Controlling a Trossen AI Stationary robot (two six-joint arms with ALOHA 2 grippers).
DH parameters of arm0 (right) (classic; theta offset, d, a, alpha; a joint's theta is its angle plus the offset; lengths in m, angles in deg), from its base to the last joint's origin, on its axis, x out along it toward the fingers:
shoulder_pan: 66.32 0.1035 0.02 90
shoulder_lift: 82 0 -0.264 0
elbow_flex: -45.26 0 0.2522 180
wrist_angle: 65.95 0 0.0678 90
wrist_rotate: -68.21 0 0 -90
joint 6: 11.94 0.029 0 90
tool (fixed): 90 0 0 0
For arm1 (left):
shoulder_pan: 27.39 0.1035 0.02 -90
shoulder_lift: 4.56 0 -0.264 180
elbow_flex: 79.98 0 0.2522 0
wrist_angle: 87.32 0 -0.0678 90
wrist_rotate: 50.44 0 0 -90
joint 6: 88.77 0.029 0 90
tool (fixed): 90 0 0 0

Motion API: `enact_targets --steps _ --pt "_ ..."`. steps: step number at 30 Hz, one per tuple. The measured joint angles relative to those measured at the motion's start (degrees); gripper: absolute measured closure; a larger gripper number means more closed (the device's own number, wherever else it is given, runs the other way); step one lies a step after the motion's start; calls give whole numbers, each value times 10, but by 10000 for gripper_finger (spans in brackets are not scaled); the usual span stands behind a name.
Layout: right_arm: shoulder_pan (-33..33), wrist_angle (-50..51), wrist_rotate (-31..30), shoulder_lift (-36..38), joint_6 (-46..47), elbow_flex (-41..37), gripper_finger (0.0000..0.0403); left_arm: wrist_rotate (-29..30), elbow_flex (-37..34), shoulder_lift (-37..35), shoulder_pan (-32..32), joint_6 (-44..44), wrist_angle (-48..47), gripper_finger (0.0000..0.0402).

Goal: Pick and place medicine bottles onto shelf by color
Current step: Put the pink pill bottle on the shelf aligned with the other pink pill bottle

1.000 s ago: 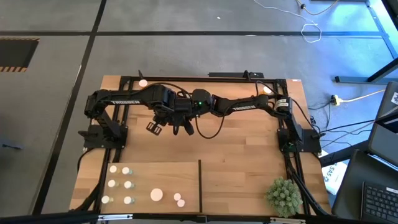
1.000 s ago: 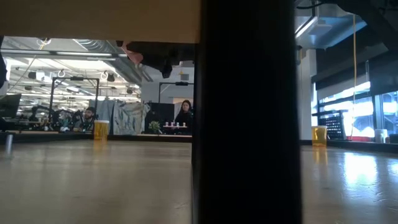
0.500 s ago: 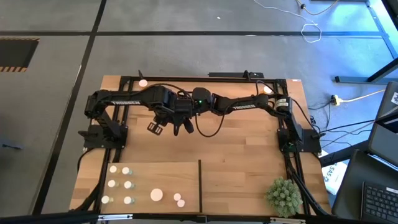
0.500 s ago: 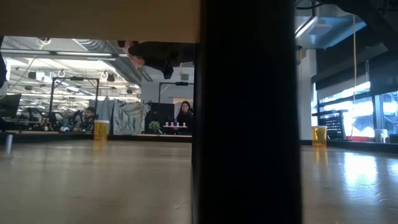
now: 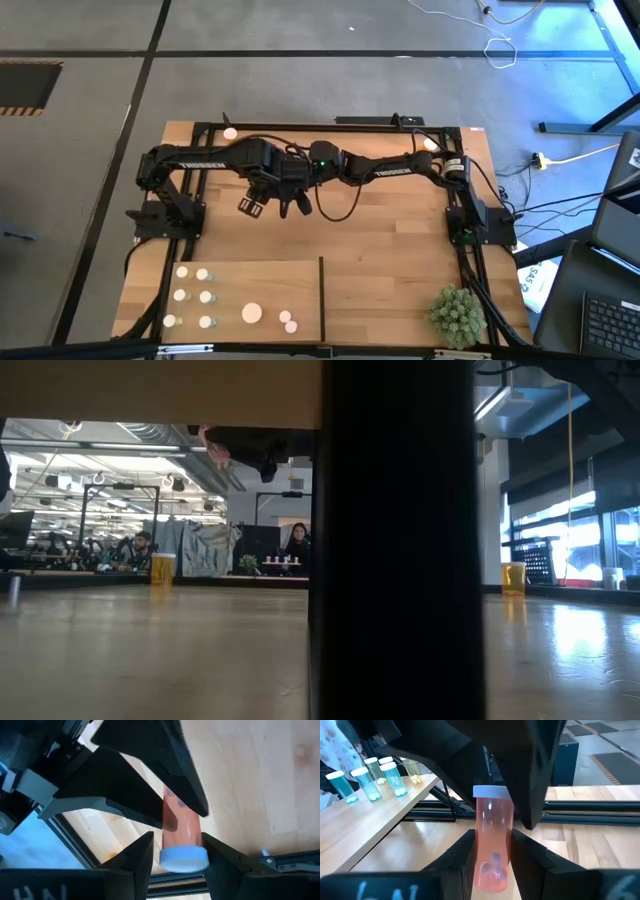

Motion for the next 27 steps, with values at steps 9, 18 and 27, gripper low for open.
enact_targets --steps 9,18,27 --pt "-16 -3 4 4 -2 3 293 11 8 -12 1 -63 1 255" --pt "-20 4 13 4 -2 3 293 24 53 -32 1 -65 -2 255" --pt "-23 15 38 3 18 1 293 80 75 -62 3 -107 -1 256"
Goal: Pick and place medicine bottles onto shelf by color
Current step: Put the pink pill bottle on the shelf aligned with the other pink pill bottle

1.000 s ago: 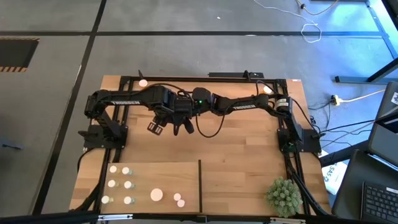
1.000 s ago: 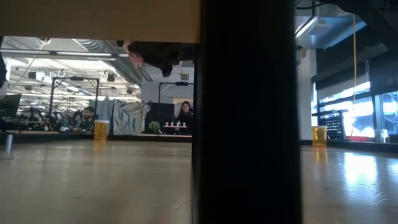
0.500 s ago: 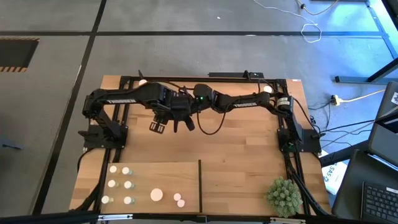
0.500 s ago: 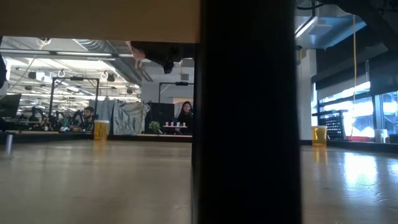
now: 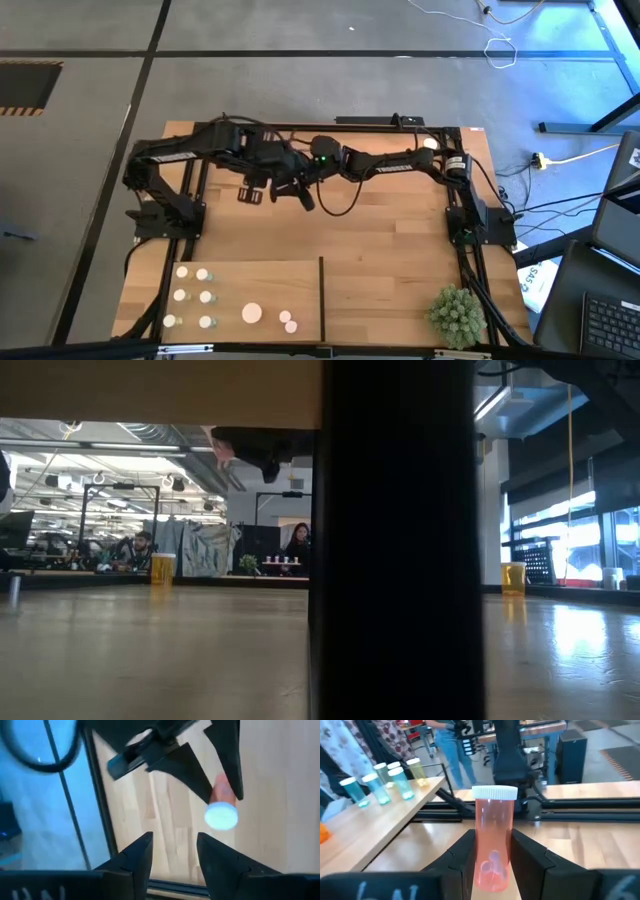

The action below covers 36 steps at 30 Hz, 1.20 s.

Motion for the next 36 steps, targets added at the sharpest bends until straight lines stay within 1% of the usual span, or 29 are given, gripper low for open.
enact_targets --steps 5,8,11,17,20,22,25,27,32,36 --pt "-6 2 9 0 -1 0 293 -3 11 -23 7 -86 1 255" --pt "-9 18 7 10 -14 -1 293 -22 12 -44 8 -137 0 256" --pt "-9 46 4 36 -44 -1 293 -30 12 -60 7 -179 0 256" --pt "-5 100 -3 91 -80 -1 293 -27 12 -102 -8 -241 2 256" --pt "2 129 -4 124 -94 -1 293 -19 12 -125 -23 -261 9 255" --pt "8 148 -16 147 -98 -1 293 -10 12 -137 -36 -266 16 255" --pt "20 173 -41 180 -108 -1 293 -2 -7 -153 -59 -264 40 256" --pt "29 186 -73 205 -113 -1 293 -1 -34 -168 -74 -259 67 256" --pt "66 227 -197 260 -125 -1 293 -1 -140 -230 -116 -258 160 256" --pt "106 225 -247 284 -117 -3 293 -1 -225 -288 -147 -257 248 255"
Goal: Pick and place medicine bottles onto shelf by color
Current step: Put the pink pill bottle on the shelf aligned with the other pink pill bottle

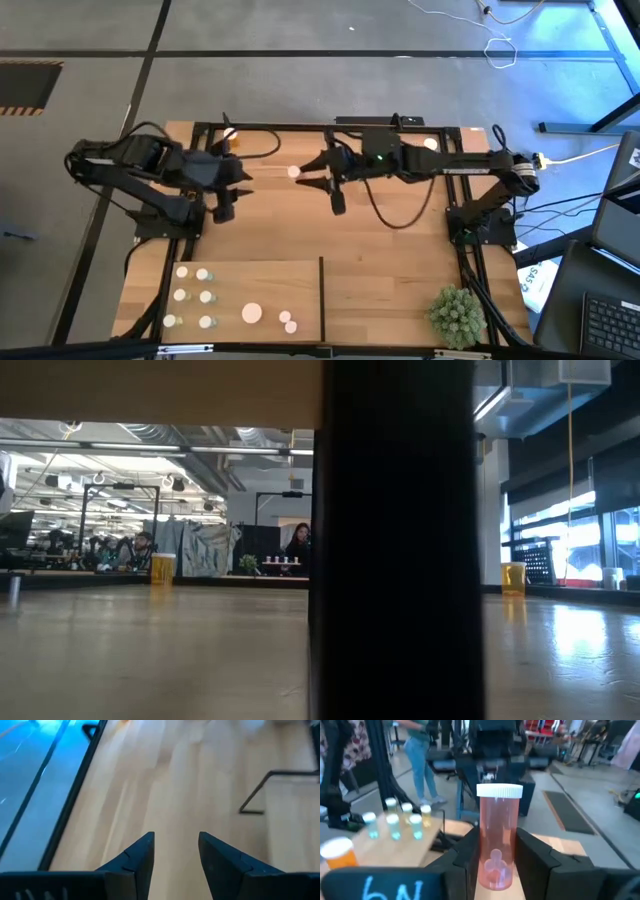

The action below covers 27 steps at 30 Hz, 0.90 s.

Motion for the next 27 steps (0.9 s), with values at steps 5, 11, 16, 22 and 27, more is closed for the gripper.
enact_targets --steps 5,11,16,22,27 --pt "65 -2 -126 6 13 -1 293 0 -70 -53 -27 1 71 256" --pt "129 -18 -272 6 42 -16 293 0 -92 -72 -55 1 89 256" --pt "143 -40 -319 8 97 -66 301 0 -92 -72 -73 13 97 255" --pt "143 -151 -289 19 116 -142 304 0 -92 -72 -79 16 101 255" --pt "154 -284 -198 19 116 -213 298 0 -92 -72 -79 16 109 256"
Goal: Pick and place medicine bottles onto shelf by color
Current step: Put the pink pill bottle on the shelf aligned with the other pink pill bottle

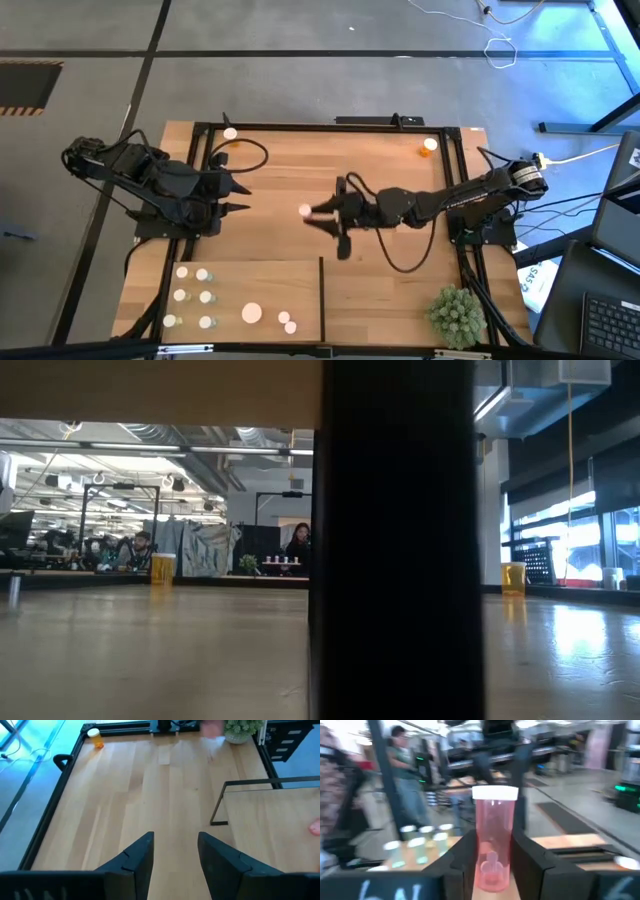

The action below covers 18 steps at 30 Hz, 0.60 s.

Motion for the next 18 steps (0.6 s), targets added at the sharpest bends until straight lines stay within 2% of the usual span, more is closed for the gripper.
enact_targets --steps 8,18 --pt "16 -78 34 -9 44 -79 297 0 0 0 0 0 0 256" --pt "19 -119 177 -109 42 -15 296 -10 0 16 0 0 11 255"
